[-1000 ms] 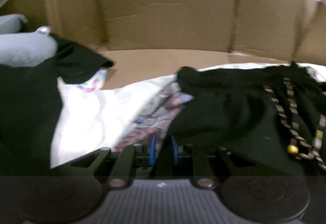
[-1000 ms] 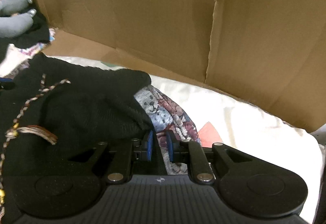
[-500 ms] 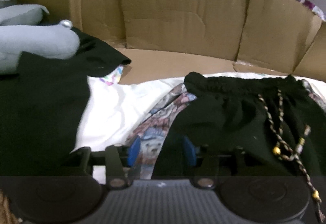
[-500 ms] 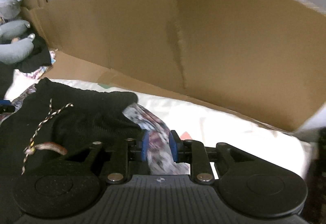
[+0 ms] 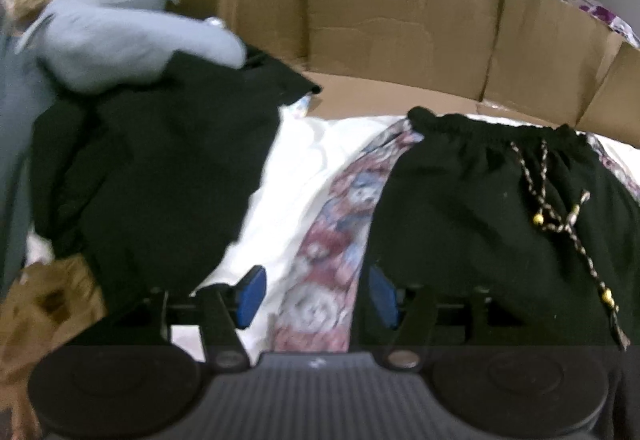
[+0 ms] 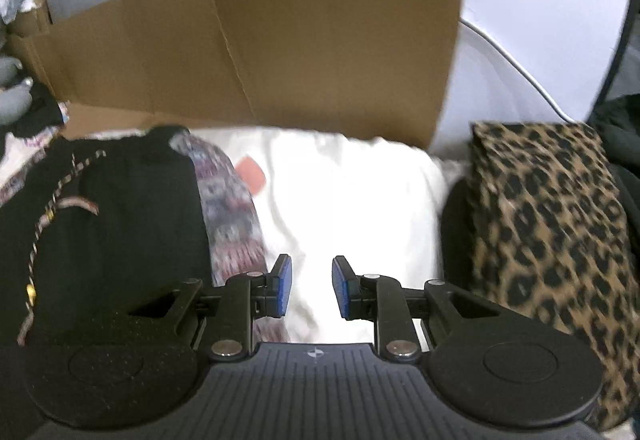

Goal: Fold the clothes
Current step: 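Open both grippers and raise them from the garment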

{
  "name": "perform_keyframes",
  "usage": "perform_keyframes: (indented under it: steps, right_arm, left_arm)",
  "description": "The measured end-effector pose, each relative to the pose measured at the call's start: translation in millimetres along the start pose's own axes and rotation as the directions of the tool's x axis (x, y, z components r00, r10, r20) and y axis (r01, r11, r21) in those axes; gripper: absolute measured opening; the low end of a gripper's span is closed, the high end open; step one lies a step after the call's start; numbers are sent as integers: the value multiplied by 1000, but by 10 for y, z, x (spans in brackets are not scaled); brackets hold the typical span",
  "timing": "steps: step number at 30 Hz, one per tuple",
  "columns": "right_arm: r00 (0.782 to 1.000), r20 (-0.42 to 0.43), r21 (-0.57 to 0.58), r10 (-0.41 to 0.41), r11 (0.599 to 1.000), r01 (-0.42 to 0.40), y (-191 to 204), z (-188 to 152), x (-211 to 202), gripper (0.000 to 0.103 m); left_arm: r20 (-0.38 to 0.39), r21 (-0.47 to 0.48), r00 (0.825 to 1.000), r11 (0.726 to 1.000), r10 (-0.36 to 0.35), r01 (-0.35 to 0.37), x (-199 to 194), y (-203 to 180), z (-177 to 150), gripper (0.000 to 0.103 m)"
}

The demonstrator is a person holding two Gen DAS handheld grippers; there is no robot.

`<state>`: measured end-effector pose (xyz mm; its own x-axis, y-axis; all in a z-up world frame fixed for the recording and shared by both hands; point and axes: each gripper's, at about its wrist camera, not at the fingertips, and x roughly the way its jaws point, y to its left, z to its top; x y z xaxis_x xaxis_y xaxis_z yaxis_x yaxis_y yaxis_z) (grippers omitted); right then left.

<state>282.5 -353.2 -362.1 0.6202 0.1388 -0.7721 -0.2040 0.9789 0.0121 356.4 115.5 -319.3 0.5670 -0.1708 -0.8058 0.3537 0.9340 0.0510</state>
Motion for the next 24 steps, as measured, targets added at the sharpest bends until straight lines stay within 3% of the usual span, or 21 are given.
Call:
perform_keyframes:
  steps: [5,15,24]
  right_arm:
    - [997,-30,-25,-71,997,70,14,-277,-136,29]
    - [989,-119,-52,-91,995,86,93,-767,-227,29]
    - [992,-85,-37,-90,996,87,154,-854,-408,29]
  left_arm:
    - [-19,-49,999,998,48,-49,-201,207,-243,60]
    - [-81,-112,993,989,85,-94,-446,393,-641,60]
    - [-131,-98,985,987,112,-126,-578,487,-882,60]
